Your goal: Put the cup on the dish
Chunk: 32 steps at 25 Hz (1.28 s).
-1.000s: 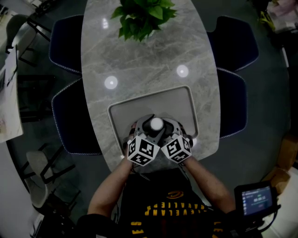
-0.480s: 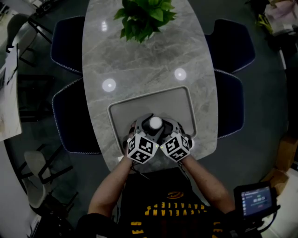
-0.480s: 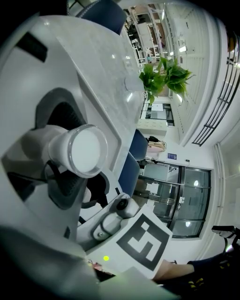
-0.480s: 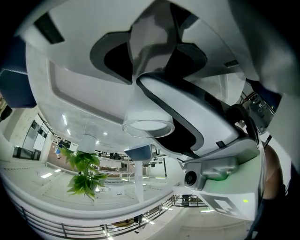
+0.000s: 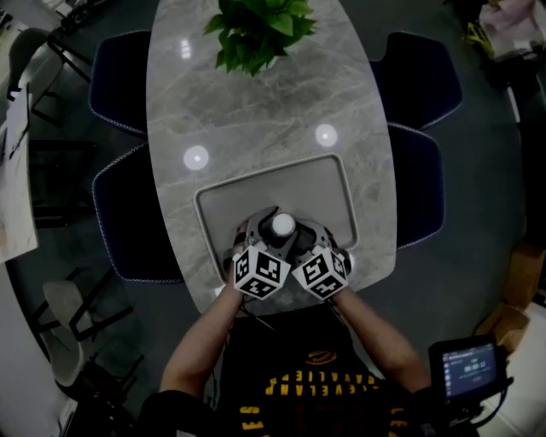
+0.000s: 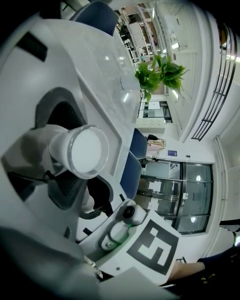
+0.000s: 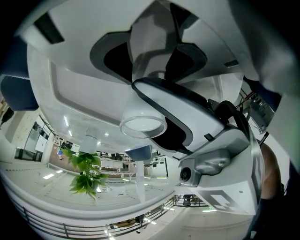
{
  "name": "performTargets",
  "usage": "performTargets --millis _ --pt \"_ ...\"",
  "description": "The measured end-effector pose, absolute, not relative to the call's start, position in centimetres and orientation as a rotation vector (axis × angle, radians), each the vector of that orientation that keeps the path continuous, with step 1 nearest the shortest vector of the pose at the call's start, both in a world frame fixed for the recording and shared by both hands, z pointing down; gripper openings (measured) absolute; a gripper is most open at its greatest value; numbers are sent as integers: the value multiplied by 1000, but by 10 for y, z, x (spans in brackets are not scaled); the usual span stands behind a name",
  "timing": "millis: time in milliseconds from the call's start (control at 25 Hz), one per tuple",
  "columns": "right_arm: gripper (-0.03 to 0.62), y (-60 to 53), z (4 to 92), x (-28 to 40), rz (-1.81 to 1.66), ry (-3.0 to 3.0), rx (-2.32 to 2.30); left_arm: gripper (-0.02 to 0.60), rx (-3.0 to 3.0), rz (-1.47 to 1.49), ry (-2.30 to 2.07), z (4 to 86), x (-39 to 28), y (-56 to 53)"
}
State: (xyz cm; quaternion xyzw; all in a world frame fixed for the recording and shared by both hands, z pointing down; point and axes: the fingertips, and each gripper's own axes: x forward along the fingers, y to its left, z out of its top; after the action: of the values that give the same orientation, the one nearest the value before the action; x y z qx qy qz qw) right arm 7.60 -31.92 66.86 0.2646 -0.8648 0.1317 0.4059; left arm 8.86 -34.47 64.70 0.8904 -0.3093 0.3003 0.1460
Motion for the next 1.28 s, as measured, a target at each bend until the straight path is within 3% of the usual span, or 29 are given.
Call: performTargets --millis 760,1120,1200,1280 --pt "222 -310 649 105 418 -2222 812 262 2512 766 -1027 642 64 -331" --pt "219 -279 600 110 520 -2398 763 262 2473 729 -1224 597 50 -294" --pt "59 -273 589 116 505 -2438 762 262 2442 712 -1295 586 45 -284" --pt "6 -270 577 125 509 -2483 775 262 2430 697 -1350 575 46 -271"
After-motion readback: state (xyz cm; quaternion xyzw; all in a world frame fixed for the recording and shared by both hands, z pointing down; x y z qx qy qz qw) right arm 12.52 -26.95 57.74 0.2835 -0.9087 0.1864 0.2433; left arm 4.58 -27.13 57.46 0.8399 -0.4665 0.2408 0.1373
